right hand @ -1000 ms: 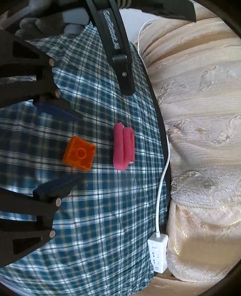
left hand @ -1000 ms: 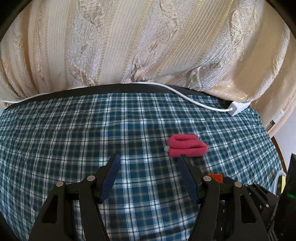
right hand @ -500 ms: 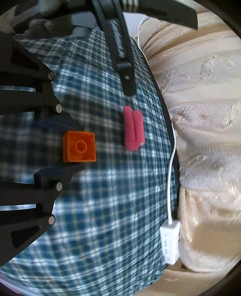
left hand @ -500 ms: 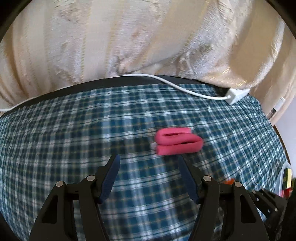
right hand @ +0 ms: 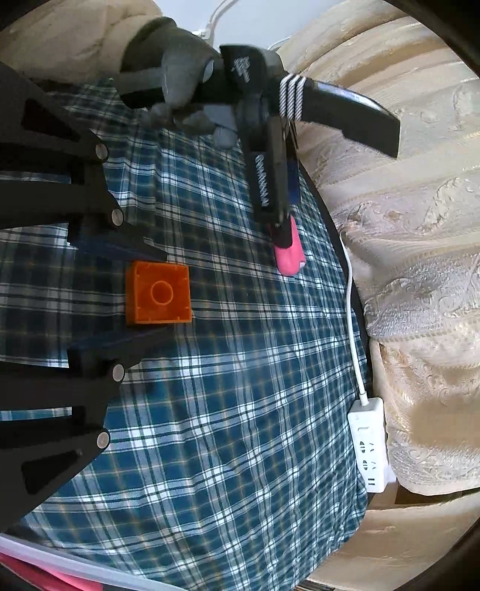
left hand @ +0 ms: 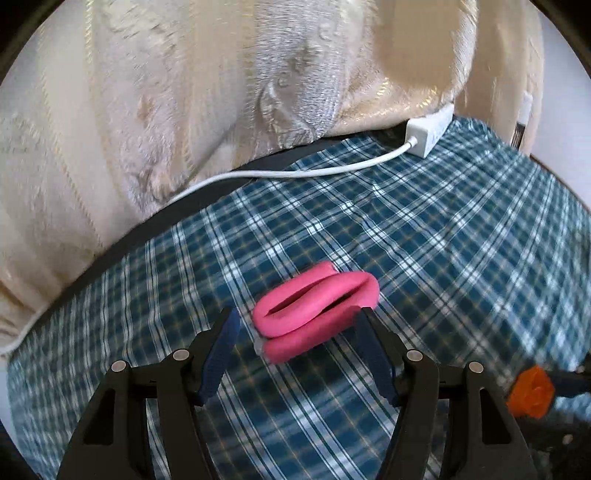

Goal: Organize objects
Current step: 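Grasp the pink foam grip with the left gripper while the right grasps the orange brick, then carry the pink grip and orange brick over the bowl and open both grippers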

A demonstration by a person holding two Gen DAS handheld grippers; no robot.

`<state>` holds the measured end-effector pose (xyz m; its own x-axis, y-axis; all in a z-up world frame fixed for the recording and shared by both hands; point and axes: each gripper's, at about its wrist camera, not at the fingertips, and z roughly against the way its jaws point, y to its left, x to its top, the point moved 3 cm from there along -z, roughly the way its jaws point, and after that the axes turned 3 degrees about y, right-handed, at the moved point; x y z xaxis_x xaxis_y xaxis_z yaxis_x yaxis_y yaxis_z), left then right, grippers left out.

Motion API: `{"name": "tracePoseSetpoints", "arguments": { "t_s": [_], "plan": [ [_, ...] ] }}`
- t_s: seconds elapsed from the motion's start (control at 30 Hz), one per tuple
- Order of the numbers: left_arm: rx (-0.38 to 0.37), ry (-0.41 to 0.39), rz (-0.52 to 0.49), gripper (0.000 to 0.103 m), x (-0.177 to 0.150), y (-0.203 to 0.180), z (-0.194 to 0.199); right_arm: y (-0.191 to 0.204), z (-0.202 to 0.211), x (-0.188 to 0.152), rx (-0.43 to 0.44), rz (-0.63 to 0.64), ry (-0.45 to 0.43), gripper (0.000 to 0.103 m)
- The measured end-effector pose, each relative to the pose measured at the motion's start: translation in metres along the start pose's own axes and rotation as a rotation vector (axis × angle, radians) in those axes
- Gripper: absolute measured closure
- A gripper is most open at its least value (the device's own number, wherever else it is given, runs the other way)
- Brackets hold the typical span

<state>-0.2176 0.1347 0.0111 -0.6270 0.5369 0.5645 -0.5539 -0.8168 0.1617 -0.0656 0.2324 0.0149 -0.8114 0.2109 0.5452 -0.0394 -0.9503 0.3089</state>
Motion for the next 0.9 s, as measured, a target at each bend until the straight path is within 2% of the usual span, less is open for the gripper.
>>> {"name": "tracePoseSetpoints", "arguments": {
  "t_s": [0.1,0.43,0.57,0.73,0.9],
  "plan": [
    [0.011,0.030,-0.005,0.036,0.006,-0.001,-0.015,-0.001,0.001,-0.001,0.017,-0.007,-0.004,0.067],
    [-0.010,0.027,0.009,0.036,0.021,-0.002,-0.023,0.001,0.003,0.001,0.026,0.010,-0.018,0.067],
    [-0.008,0.032,0.038,0.050,0.020,0.000,-0.021,0.002,0.003,0.001,0.024,0.010,-0.019,0.067],
    [-0.018,0.040,0.110,0.051,0.013,-0.001,-0.013,0.001,0.005,0.001,0.019,0.005,-0.023,0.067],
    [-0.029,0.014,0.145,0.051,0.006,-0.016,0.009,-0.004,0.011,0.003,0.015,-0.022,-0.048,0.067]
  ]
}}
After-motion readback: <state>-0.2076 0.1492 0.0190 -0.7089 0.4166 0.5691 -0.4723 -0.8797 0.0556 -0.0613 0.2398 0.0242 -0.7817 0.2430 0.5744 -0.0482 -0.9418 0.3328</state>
